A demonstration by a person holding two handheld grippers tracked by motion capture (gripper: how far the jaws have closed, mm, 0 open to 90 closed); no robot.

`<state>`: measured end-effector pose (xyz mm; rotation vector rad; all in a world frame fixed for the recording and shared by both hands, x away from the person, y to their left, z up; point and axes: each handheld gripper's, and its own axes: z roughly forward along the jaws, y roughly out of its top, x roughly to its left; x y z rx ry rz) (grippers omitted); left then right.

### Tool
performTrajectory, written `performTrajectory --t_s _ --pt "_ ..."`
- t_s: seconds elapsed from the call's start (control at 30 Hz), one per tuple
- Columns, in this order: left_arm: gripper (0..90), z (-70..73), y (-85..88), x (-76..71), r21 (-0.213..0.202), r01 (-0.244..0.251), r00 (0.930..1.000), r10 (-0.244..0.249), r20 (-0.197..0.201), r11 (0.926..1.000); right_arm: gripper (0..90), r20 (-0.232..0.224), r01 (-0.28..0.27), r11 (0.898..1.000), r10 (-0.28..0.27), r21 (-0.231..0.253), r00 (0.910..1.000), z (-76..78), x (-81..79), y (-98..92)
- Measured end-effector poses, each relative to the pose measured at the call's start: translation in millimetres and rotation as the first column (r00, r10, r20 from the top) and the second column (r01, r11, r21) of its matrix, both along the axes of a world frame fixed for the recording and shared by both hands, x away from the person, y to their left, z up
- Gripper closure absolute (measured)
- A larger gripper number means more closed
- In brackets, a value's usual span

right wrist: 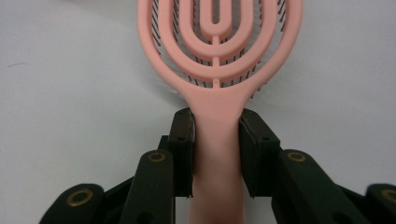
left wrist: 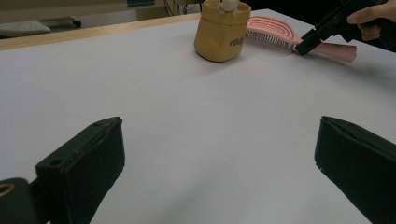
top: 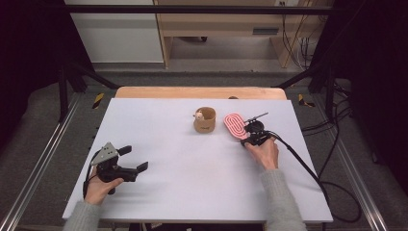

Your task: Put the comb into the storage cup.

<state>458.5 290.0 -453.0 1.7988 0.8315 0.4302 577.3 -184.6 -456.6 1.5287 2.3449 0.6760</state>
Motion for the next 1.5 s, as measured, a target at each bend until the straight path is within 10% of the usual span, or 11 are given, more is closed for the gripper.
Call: performTrajectory --t_s 1.5 --pt "1.7 0.4 0.2 -0.2 -0.003 -0.001 1.0 0.001 0.0 1.0 70.0 0.061 -0.002 0.998 -0.002 0.07 0.9982 21.2 -12.1 -11.0"
